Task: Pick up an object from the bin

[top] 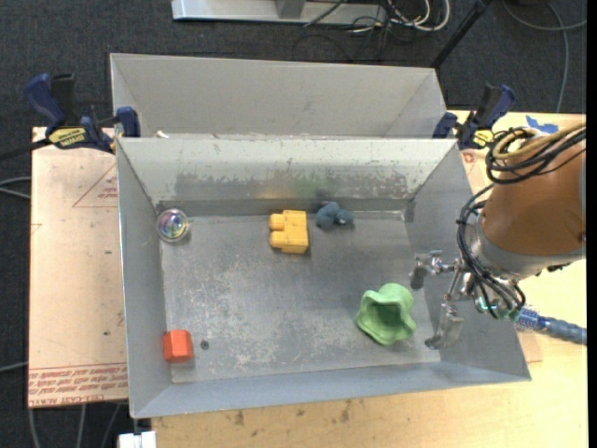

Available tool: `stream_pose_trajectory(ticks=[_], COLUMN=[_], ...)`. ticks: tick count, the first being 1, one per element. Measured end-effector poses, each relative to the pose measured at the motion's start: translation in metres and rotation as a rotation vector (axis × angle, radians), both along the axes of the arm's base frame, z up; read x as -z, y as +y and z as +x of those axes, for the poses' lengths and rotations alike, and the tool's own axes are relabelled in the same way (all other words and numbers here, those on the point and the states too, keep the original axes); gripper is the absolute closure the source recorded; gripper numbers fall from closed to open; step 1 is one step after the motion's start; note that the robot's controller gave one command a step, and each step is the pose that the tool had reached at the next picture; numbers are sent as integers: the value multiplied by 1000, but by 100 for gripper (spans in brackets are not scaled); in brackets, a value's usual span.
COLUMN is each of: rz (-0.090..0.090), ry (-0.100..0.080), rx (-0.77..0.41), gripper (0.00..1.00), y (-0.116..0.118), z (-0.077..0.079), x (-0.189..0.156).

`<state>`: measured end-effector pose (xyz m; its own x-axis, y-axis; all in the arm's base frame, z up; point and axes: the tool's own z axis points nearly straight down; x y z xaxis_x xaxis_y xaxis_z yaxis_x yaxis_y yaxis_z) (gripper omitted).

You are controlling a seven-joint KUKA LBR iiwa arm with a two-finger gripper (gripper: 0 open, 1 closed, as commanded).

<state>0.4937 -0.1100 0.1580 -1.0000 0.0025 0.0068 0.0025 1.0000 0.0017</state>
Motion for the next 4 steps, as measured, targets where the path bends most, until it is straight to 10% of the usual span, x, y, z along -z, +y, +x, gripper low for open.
stream_pose_trajectory(ticks=[1,2,3,4], rz=[2,-2,-1,-3], ry=[-3,-10,-10,-15], rx=[115,30,25,-227], gripper=[0,0,100,100], y=[45,-9,-6,-31], z=[15,25,25,26], x=[90,88,88,-25])
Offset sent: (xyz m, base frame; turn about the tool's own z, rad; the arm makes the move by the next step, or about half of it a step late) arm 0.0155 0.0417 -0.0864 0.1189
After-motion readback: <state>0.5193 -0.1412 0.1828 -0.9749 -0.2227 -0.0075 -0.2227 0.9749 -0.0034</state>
